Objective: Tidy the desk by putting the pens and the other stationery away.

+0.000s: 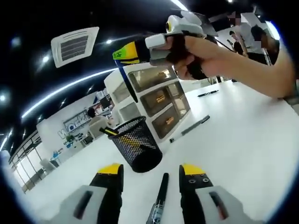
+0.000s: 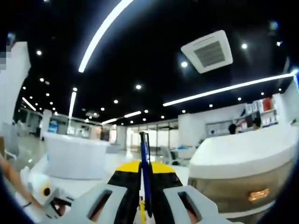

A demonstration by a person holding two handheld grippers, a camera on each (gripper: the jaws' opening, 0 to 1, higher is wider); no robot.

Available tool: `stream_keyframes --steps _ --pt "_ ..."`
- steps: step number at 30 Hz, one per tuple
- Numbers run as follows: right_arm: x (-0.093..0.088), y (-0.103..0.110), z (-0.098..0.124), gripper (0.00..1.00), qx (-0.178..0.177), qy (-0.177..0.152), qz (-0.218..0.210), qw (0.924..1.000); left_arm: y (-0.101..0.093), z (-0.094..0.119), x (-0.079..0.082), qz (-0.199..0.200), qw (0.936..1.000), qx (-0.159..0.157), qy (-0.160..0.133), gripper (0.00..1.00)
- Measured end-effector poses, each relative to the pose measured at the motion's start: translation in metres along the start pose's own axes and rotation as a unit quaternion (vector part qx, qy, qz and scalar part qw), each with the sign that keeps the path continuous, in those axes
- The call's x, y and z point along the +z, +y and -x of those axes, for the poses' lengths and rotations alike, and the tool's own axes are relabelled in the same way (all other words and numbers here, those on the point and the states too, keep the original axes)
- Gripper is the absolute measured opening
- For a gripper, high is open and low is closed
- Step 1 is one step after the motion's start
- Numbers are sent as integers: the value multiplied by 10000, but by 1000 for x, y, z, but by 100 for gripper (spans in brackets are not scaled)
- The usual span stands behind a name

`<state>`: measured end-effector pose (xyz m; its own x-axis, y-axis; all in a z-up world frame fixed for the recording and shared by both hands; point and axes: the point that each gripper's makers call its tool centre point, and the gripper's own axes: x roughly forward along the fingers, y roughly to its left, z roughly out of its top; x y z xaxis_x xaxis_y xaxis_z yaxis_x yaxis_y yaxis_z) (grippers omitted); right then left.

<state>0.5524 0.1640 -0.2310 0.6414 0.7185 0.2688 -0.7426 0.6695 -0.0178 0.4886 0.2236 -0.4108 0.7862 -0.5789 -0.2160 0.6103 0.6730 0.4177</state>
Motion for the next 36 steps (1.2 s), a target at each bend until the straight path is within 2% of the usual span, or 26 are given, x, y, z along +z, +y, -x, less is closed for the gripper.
stream_keyframes --steps 2,8,11,15,20,24,31,36 --pt "-4 -2 -1 4 -20 19 -34 10000 1 -1 -1 39 10000 -11 3 48" --pt "-25 3 -8 4 43 104 255 9996 -3 -4 3 -45 9999 -93 -74 47" --pt "-38 10 -12 4 155 196 108 9996 -2 -5 3 -172 9998 -84 -92 47" --pt "-64 12 -15 4 110 520 124 9985 1 -5 2 -188 9998 -58 -87 47" --pt "-90 7 -16 4 47 834 -121 9964 -3 -5 -3 -166 9998 -125 -1 47" --pt "-100 8 -15 4 48 973 -32 9952 -1 -2 -2 -142 9999 -80 -27 47" --pt "-113 -1 -13 4 -73 1096 -323 9934 -4 -3 -1 -174 9998 -130 -14 47" --pt "-119 5 -11 5 -70 1183 -311 9925 0 -3 -2 -173 9998 -104 -33 47"
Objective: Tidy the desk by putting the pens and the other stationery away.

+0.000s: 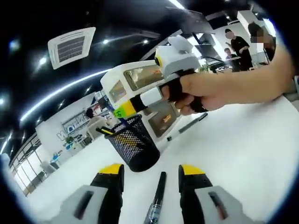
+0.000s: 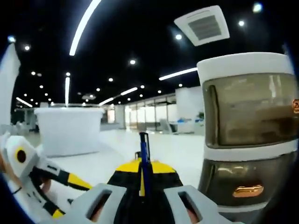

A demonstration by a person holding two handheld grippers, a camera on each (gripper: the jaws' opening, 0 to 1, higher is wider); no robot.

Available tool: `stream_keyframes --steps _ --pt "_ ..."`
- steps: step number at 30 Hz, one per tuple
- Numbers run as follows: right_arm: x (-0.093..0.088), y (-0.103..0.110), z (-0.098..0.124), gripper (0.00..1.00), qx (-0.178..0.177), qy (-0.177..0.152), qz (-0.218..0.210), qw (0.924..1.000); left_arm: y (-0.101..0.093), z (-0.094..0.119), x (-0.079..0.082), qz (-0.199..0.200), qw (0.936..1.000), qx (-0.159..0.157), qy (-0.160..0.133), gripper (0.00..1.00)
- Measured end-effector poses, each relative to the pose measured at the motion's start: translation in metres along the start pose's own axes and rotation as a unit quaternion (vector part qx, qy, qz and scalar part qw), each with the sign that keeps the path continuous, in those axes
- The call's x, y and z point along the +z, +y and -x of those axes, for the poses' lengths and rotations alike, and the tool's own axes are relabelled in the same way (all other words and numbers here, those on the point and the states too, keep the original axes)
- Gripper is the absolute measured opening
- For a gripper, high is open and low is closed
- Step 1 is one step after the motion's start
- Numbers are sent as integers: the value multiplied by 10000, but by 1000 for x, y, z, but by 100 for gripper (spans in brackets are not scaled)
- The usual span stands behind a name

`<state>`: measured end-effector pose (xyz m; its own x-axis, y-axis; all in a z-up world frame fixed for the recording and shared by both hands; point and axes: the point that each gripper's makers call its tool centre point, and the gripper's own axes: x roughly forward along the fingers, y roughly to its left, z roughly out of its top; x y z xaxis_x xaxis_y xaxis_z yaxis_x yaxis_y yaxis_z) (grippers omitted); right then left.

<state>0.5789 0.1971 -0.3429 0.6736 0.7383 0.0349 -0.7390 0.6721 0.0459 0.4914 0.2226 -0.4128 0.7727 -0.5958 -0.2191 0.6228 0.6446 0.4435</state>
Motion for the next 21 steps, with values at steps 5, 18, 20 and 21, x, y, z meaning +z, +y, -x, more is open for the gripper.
stream_keyframes --steps 5,18,20,21 --pt "4 -2 -3 16 -74 84 760 9970 -4 1 2 -18 10000 -10 1 47" --pt "23 9 10 17 85 -22 428 9990 -4 -1 1 -43 10000 -36 8 47" --pt "29 13 15 16 135 -47 450 9989 -3 -2 0 -41 10000 -20 14 47" --pt "31 15 18 16 163 -63 465 9988 -2 -2 1 -44 10000 -8 8 47"
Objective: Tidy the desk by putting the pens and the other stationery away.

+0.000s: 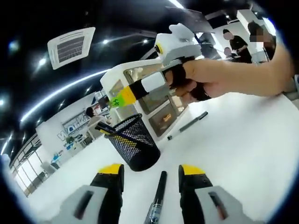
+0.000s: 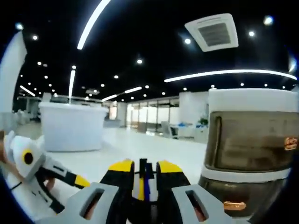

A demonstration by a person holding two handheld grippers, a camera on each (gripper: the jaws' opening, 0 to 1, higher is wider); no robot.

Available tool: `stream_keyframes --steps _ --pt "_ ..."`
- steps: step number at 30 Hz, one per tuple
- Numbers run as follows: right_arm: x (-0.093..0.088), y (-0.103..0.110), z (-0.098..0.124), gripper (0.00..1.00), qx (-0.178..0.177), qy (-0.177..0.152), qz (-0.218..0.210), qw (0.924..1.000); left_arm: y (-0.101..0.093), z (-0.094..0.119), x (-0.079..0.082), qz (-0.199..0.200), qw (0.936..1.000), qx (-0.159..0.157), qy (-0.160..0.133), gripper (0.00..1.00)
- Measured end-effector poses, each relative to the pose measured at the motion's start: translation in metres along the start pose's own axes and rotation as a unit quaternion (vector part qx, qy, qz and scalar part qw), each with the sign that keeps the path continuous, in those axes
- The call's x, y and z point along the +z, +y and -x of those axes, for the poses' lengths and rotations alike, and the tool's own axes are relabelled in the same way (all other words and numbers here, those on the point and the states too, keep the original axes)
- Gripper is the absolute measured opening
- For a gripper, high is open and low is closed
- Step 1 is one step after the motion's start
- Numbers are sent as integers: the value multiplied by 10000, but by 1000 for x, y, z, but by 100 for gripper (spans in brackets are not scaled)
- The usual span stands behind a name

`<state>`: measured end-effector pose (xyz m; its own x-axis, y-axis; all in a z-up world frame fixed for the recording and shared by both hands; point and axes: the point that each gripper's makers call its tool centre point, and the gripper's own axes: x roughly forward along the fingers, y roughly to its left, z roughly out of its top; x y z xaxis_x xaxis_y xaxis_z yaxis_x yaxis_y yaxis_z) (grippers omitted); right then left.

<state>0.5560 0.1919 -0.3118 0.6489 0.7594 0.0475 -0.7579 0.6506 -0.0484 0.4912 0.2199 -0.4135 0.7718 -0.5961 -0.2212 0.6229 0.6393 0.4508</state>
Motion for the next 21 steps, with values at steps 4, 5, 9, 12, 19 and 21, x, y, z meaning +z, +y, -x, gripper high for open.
stream_keyframes --steps 4,5,9,12,19,21 --pt "0 14 23 16 187 33 224 9996 1 1 2 -23 10000 26 -29 47" --pt "-1 15 30 16 211 44 247 9995 2 0 2 -23 10000 30 -36 47" --pt "-12 8 64 16 212 132 451 9987 2 0 3 -12 10000 45 -66 47" --pt "-18 -5 86 16 118 186 442 9988 3 0 3 -3 9999 55 -95 47" --pt "-24 -26 134 16 107 205 478 9986 2 0 3 5 9999 44 -102 47" --pt "-28 -34 142 16 109 245 506 9984 0 0 1 -9 10000 33 -84 47"
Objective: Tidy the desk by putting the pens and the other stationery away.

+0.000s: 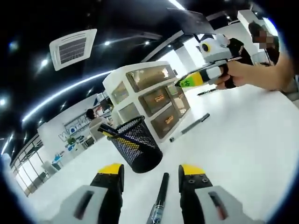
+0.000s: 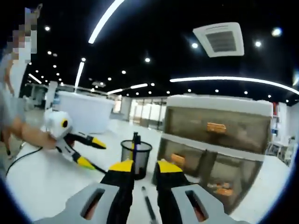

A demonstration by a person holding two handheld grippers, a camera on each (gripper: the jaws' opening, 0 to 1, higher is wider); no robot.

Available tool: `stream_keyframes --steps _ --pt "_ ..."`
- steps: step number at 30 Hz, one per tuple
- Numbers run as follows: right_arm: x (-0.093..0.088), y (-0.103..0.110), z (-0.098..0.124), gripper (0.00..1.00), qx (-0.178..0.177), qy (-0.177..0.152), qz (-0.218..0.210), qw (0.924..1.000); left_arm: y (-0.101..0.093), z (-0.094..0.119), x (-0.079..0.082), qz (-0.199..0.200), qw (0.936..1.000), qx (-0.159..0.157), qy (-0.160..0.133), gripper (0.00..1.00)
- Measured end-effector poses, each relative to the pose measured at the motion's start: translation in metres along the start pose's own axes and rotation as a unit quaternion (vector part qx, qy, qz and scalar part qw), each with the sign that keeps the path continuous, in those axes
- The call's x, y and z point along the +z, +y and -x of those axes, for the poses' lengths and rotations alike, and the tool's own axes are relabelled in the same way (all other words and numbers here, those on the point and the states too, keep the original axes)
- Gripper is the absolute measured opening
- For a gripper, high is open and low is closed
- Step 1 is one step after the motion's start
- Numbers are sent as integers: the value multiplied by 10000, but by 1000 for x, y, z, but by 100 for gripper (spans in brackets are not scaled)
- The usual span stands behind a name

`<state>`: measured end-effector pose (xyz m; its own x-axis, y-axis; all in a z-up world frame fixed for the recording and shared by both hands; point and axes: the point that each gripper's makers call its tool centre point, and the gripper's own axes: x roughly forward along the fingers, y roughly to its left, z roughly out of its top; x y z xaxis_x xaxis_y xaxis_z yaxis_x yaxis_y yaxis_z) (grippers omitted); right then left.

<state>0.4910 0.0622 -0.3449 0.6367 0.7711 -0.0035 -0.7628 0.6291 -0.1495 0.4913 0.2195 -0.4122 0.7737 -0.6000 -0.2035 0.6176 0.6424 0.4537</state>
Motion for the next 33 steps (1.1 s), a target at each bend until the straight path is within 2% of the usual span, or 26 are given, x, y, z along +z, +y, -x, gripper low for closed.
stream_keyframes --steps 4,6,11,15,17,19,20,23,27,31,33 --pt "-11 -10 9 15 -101 120 -57 9999 -1 -1 -2 16 10000 -24 10 47" --pt "-19 -15 8 15 -186 278 -156 9993 2 3 3 43 10000 -15 -39 47" --pt "-19 -20 9 15 -215 273 -160 9993 6 4 8 61 9998 64 -161 47" --pt "-17 -38 17 15 -424 266 -251 9984 2 1 4 107 9999 -6 -120 47" --pt "-16 -50 22 15 -577 219 -500 9968 2 1 3 78 9999 -53 -101 47" --pt "-18 -60 25 15 -634 199 -659 9956 9 4 6 113 9999 -26 -127 47" --pt "-19 -67 28 15 -731 200 -762 9942 14 6 10 211 9995 31 -233 47" --pt "-23 -85 37 16 -927 246 -882 9915 15 5 9 190 9996 82 -211 47" --pt "-33 -114 53 16 -1364 476 -835 9860 7 1 2 163 9998 -43 -127 47" --pt "-49 -152 81 17 -2027 732 -1025 9711 5 2 4 107 9998 -79 -124 47" --pt "-59 -172 101 16 -2363 902 -1121 9610 5 2 6 131 9998 -67 -160 47"
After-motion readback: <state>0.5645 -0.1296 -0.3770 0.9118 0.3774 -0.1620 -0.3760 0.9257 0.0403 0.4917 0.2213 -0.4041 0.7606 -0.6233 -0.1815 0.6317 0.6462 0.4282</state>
